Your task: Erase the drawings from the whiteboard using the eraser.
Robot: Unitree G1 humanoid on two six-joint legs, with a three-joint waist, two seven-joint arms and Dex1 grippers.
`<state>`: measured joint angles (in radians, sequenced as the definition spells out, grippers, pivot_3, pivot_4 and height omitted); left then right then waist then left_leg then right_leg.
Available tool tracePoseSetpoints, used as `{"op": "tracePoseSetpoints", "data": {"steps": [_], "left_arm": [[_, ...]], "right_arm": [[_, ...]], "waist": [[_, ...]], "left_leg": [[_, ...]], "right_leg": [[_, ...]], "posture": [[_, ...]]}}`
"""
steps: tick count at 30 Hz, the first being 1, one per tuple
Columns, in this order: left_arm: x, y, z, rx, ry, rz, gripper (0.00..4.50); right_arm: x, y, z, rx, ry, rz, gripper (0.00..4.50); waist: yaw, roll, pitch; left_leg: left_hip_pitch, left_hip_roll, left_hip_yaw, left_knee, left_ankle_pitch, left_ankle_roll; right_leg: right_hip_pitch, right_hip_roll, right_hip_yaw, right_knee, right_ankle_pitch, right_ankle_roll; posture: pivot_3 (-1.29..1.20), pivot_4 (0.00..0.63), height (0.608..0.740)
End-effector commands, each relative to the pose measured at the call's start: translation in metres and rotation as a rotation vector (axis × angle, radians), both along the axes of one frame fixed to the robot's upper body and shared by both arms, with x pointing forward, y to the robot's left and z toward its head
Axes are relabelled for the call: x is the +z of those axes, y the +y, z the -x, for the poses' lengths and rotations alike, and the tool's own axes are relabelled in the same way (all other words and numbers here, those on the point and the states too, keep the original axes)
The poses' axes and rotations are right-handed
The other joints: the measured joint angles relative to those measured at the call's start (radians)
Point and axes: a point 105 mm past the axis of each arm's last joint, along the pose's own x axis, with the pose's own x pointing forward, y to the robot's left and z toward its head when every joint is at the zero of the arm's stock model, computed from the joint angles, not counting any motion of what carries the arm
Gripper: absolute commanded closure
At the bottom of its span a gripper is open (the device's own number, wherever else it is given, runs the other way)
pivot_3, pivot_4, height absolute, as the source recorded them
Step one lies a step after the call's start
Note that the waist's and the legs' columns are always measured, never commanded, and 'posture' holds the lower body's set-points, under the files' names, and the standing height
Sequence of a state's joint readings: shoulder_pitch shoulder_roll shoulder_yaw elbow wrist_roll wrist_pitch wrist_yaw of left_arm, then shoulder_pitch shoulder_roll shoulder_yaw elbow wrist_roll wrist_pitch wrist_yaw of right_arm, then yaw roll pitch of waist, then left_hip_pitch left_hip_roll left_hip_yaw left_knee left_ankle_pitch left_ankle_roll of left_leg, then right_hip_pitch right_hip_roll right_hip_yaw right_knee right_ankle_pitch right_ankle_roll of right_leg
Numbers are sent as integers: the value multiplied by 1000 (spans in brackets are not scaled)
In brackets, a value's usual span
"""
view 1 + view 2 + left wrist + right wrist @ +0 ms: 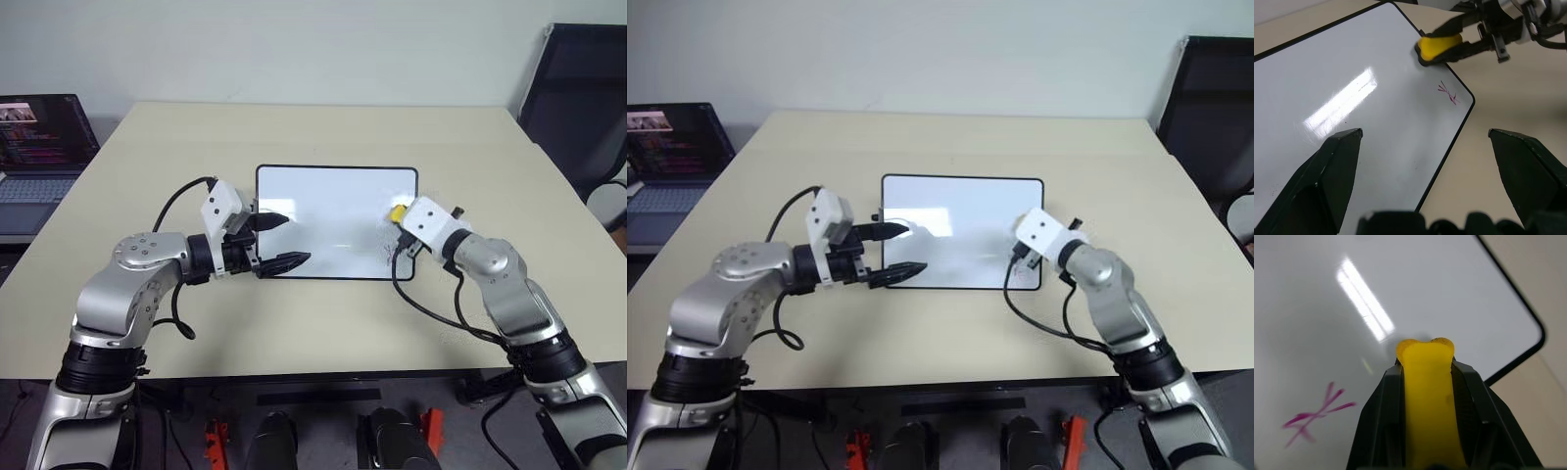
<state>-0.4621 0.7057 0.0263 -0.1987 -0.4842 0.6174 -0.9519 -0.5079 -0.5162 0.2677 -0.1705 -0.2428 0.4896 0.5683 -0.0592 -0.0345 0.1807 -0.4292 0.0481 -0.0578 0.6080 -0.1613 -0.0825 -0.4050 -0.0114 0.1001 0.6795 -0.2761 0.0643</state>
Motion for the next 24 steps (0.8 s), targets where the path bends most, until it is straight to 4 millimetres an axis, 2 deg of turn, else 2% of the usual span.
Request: {"op": "tracePoseSetpoints", "data": {"steps": [1,5,9,13,18,19,24], "left_arm": [[9,1,3,-9,-49,-5,0],[8,2,4,-6,-50,-3,0],[7,4,6,-7,-51,4,0],[3,2,18,-48,-7,21,0],[1,0,23,-72,7,11,0],[1,-1,24,-82,10,10,0],[-3,-2,24,-92,14,4,0]], "right_arm": [[15,-2,-3,-37,-59,-74,3524],[43,-14,-3,-77,-152,-160,3524],[52,-18,13,-36,-114,-360,3524],[34,-30,45,-6,-8,-500,3524],[9,-36,78,39,113,-543,3524],[4,-36,85,52,127,-530,3524],[-18,-31,100,64,174,-494,3524]], "waist": [[-4,0,0],[-2,1,1],[2,1,1],[7,1,1],[4,1,1],[3,1,1],[-1,1,1]], "left_leg": [[0,0,0,0,0,0],[0,0,0,0,0,0],[-3,0,0,-2,0,0],[-3,0,-1,-8,-1,-1],[-3,0,-1,-10,-1,-1],[-2,0,-1,-10,-1,-1],[0,0,0,-10,-1,-1]], "right_leg": [[0,0,0,0,0,0],[-1,0,0,0,0,0],[-2,0,-1,-2,0,2],[-2,0,-2,-3,-1,5],[-3,-1,-3,-4,-2,4],[-3,-1,-2,-4,-5,0],[-2,-1,-1,-3,-5,-2]], "posture": [[0,150,740],[0,150,740],[0,150,740],[0,150,740],[0,150,740],[0,150,740],[0,150,740]]}}
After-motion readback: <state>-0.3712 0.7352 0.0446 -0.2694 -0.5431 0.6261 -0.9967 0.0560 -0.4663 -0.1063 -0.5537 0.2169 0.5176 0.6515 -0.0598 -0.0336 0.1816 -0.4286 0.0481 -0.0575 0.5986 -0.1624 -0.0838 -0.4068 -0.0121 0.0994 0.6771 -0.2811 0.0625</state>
